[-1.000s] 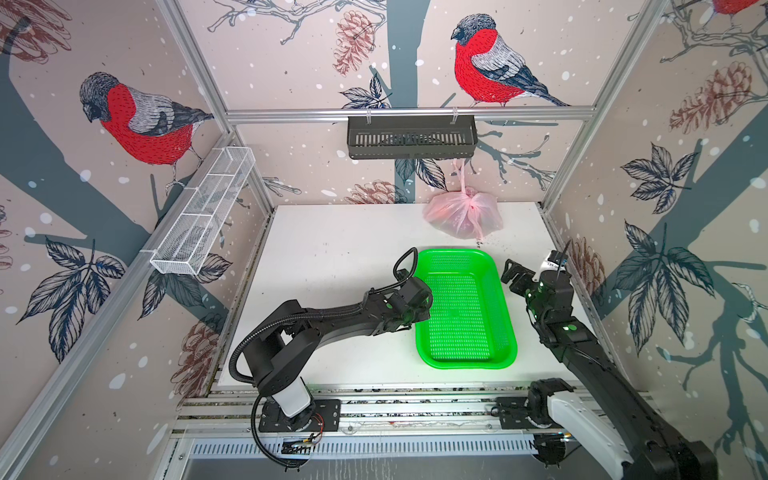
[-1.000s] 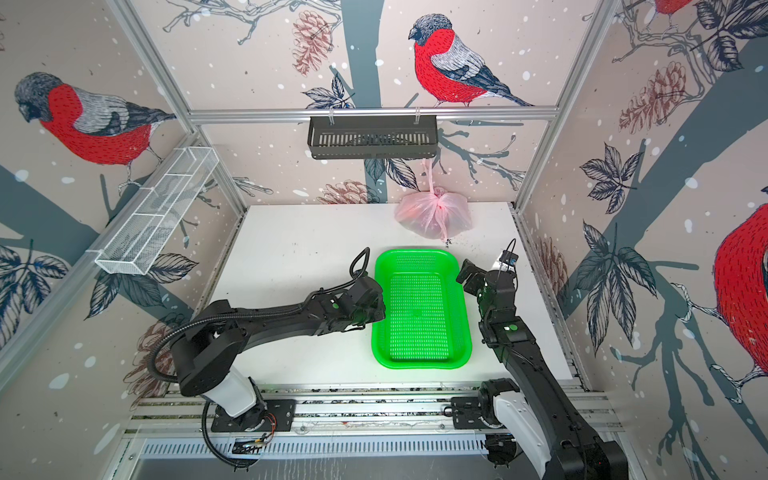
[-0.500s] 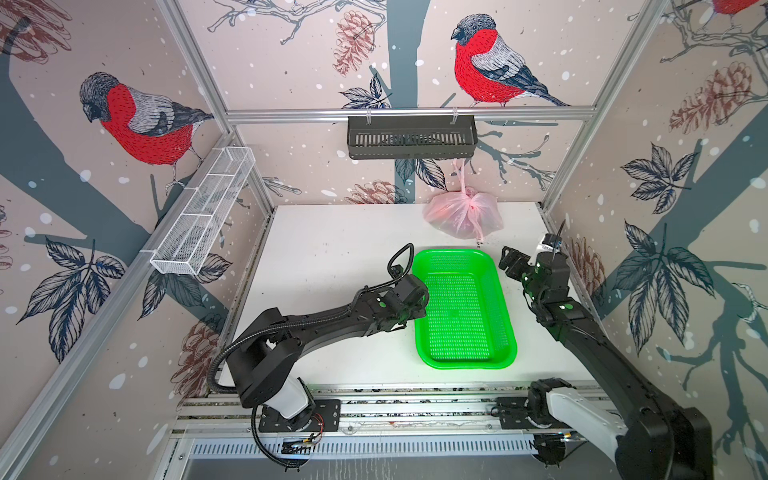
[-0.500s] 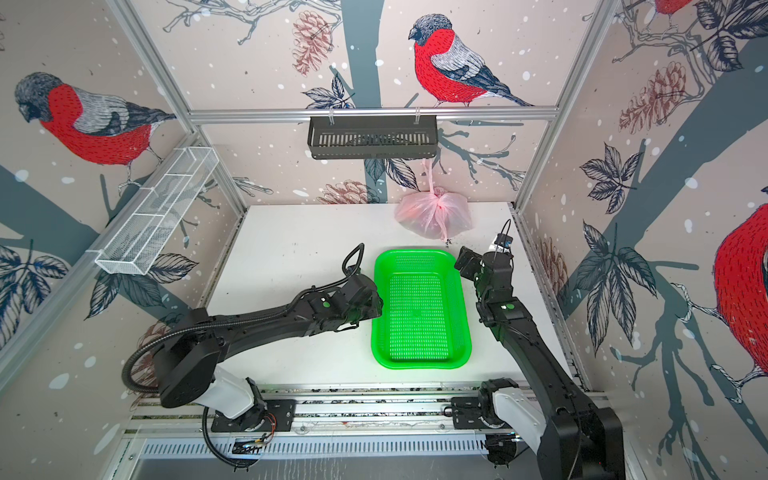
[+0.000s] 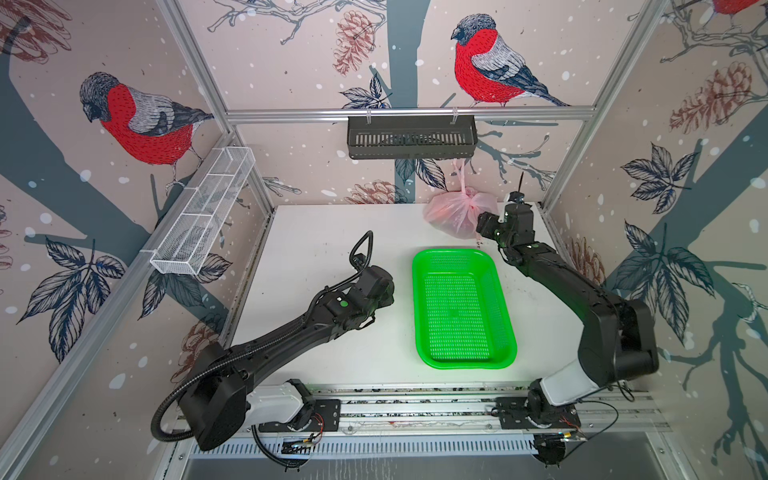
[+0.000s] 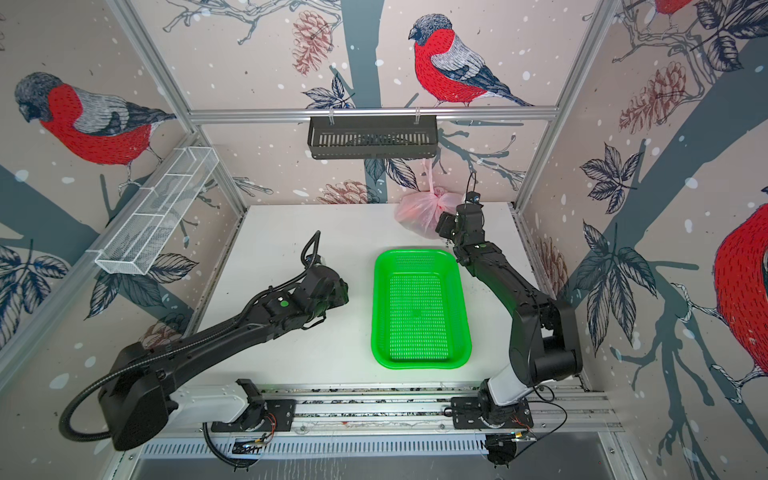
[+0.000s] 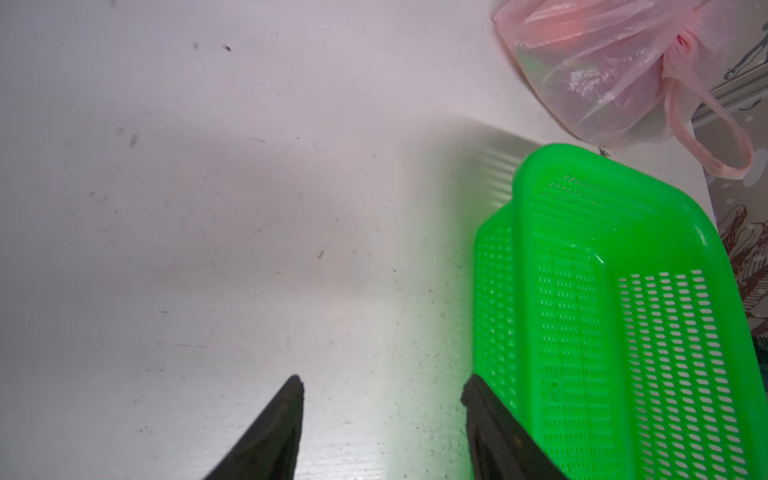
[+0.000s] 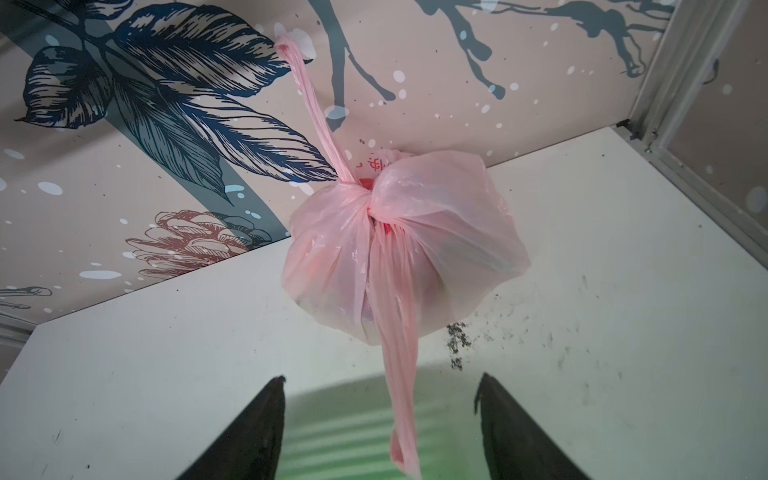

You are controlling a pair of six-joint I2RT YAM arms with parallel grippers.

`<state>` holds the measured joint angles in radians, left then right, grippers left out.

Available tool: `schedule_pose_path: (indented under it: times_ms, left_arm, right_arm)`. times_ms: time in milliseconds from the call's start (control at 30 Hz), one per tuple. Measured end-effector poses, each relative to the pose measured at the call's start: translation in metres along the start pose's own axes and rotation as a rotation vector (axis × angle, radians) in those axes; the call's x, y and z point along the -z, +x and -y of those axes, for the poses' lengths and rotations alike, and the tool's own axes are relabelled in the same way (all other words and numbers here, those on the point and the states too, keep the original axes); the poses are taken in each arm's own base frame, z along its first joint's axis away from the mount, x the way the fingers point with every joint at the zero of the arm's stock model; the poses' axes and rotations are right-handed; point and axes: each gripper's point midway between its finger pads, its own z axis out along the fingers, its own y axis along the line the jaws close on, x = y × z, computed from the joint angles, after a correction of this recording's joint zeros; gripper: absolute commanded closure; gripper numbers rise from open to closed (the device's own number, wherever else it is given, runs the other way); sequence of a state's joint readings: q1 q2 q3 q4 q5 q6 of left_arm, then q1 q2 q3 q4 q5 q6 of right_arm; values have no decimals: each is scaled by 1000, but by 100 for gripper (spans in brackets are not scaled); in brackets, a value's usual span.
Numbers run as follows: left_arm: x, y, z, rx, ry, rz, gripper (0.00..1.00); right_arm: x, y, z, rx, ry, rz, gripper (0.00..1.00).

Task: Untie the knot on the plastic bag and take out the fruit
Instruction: 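Reach the right gripper to the pink bag's knot and grasp it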

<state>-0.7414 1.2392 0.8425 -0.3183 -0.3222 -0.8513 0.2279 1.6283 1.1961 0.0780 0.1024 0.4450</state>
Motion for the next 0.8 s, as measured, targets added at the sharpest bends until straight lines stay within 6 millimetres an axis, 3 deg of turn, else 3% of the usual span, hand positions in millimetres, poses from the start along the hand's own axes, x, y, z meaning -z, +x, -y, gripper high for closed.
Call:
schedule_pose_path:
  times_ms: [233, 500, 800]
  left_arm:
    - [-4, -32, -29, -13, -19, 64, 37]
    - [-28, -39, -50, -34, -21, 31, 38]
    - [-57, -34, -53, -51, 0, -34, 39]
  right_arm:
    - [-68, -10, -23, 10, -2, 5, 30]
    - [-138, -7, -25, 8, 58, 7, 30]
    - [-177, 1, -8, -4, 144, 9, 27]
